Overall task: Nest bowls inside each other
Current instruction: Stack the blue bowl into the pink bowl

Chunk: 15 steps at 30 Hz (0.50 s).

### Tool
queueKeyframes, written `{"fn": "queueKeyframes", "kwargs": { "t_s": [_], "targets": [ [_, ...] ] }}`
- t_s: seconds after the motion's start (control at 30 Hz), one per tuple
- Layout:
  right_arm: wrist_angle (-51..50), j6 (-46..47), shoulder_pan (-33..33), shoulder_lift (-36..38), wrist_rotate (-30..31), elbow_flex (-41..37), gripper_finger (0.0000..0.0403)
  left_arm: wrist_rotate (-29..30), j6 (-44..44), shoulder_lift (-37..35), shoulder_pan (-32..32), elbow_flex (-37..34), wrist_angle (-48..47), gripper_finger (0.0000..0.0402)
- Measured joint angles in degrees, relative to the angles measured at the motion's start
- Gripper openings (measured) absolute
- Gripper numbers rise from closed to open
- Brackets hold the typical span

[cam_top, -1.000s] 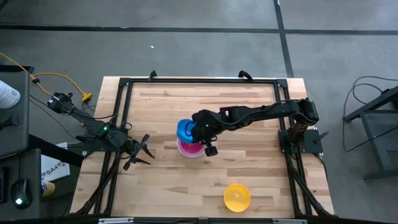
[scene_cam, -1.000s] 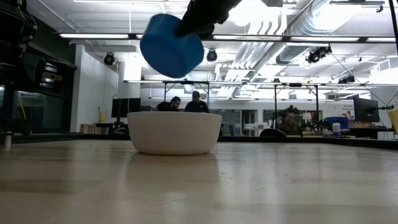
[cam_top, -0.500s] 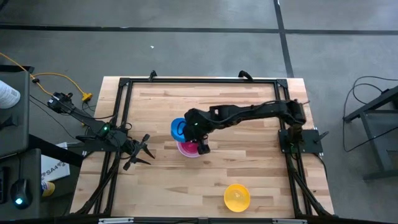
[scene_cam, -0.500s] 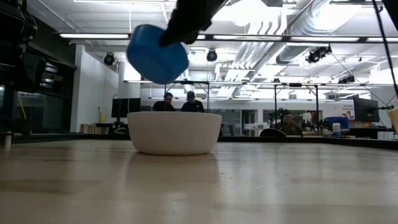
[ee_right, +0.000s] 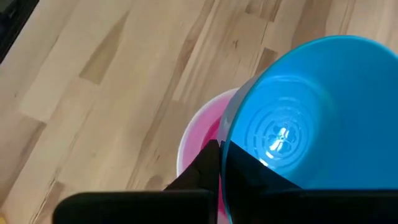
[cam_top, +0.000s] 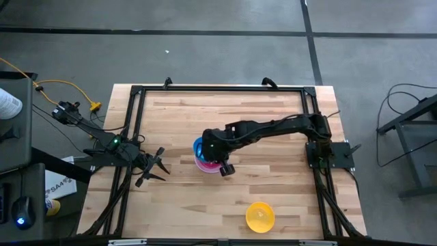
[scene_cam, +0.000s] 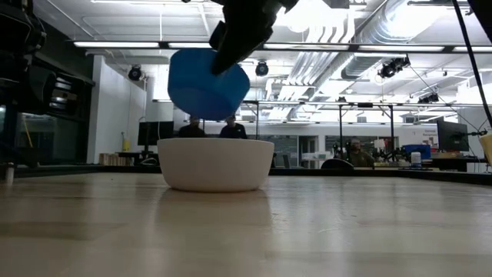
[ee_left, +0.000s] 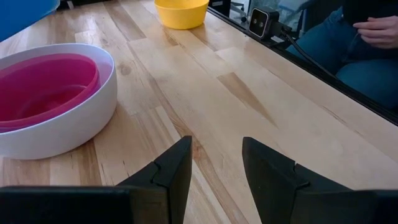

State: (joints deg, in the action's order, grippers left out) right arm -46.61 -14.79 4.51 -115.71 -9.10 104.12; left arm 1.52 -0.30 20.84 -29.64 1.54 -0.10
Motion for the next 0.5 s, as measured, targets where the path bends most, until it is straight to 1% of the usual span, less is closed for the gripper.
{"fn": "queueKeyframes", "kwargs": {
  "t_s": [0.23,0.5],
  "targets": [
    [-0.99,0.1,0.0,-1.93,0.06,0.0,0.0004,0.0,0.01,0.0,0.0,0.01,0.0,0.0141],
    [-1.3,-1.18,0.44,-4.43,1.6,0.02,0.0004,0.0,0.0,0.01,0.0,0.0,0.04,0.0141]
  ]
}}
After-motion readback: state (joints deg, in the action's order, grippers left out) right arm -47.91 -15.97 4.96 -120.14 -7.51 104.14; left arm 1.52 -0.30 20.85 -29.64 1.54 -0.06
